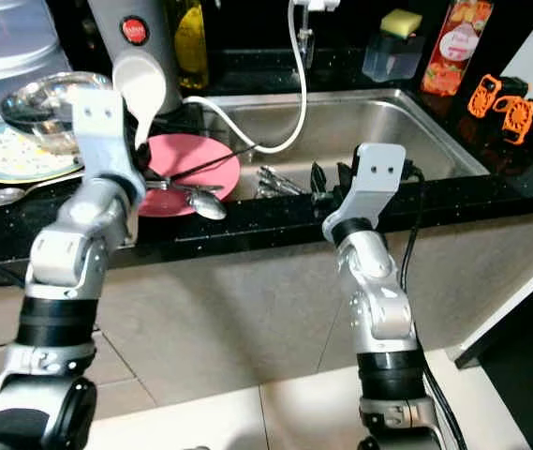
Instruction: Kitchen organization
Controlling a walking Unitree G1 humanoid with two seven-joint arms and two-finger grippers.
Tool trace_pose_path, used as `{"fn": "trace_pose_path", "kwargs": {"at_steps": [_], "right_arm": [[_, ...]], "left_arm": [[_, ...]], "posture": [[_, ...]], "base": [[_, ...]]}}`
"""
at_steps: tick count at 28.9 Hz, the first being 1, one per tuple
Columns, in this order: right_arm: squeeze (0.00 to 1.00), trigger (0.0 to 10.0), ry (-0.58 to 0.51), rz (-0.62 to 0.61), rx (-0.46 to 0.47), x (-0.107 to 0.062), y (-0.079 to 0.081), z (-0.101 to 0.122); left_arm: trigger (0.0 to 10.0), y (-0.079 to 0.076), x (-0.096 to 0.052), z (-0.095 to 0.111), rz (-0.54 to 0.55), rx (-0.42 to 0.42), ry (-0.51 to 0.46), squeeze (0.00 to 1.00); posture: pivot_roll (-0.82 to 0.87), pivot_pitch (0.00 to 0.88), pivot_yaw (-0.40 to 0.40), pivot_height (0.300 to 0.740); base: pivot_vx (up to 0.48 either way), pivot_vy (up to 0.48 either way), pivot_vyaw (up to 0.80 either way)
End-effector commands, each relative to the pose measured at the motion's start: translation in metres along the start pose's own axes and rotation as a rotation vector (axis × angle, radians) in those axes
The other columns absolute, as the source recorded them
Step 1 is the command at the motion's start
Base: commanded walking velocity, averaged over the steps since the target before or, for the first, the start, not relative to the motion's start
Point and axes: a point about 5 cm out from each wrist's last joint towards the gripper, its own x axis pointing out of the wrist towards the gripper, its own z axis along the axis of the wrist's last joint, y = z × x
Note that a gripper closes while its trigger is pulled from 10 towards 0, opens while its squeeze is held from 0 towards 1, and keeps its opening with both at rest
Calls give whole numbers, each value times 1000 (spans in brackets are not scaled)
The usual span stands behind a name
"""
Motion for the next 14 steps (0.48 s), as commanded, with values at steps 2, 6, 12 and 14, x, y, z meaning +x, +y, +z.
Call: {"fn": "trace_pose_path", "kwargs": {"at_steps": [2,6,12,14], "right_arm": [[0,10000,-18,67,161,5,7,13],[0,10000,-53,187,307,9,24,31],[0,10000,-64,347,436,9,50,42],[0,10000,-20,397,455,8,61,38]], "left_arm": [[10000,-7,-4,7,-87,25,-43,0],[10000,-23,-6,8,-196,37,-48,0],[10000,-53,-15,5,-349,63,-64,0],[10000,-61,-17,6,-385,66,-71,0]], "posture": [[142,10,-44,740],[142,10,-44,740],[137,4,-42,740],[135,2,-40,740]], "base": [[0,0,0],[0,0,0],[0,0,0],[0,0,0]]}}
